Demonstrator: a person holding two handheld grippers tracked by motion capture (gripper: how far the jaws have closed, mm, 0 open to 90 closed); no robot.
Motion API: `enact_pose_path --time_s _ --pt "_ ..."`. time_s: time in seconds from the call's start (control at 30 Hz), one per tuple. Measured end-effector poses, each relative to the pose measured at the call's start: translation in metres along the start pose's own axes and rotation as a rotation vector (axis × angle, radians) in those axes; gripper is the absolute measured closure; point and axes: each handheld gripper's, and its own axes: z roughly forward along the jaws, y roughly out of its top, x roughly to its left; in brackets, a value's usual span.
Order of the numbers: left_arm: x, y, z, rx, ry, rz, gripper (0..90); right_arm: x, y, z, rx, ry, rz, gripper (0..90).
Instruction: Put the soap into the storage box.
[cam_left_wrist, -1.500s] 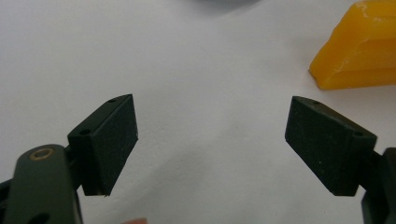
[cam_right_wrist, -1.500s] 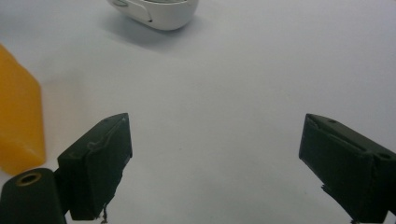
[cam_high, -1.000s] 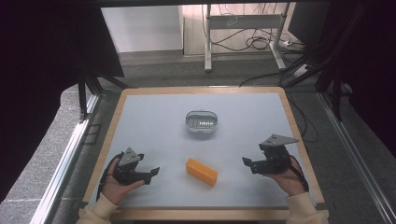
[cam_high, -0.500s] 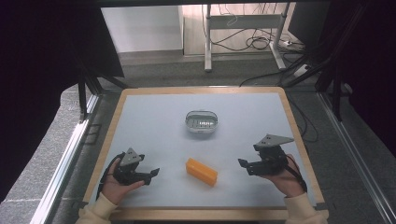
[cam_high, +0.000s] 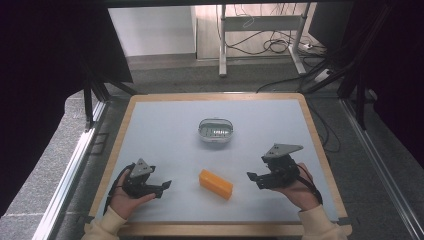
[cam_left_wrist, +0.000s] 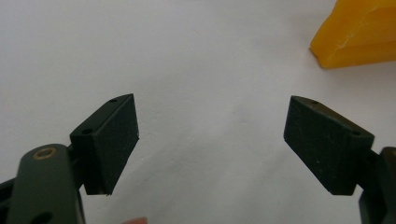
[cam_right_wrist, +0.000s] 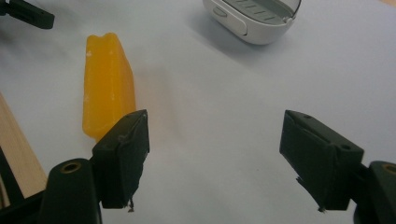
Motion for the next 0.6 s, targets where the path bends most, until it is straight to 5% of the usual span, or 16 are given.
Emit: enact_pose_path --time_s 0.6 --pt "0.004 0.000 -0.001 0.002 0.006 -0.010 18.0 0.022 0.038 0.012 0.037 0.032 -0.073 27.8"
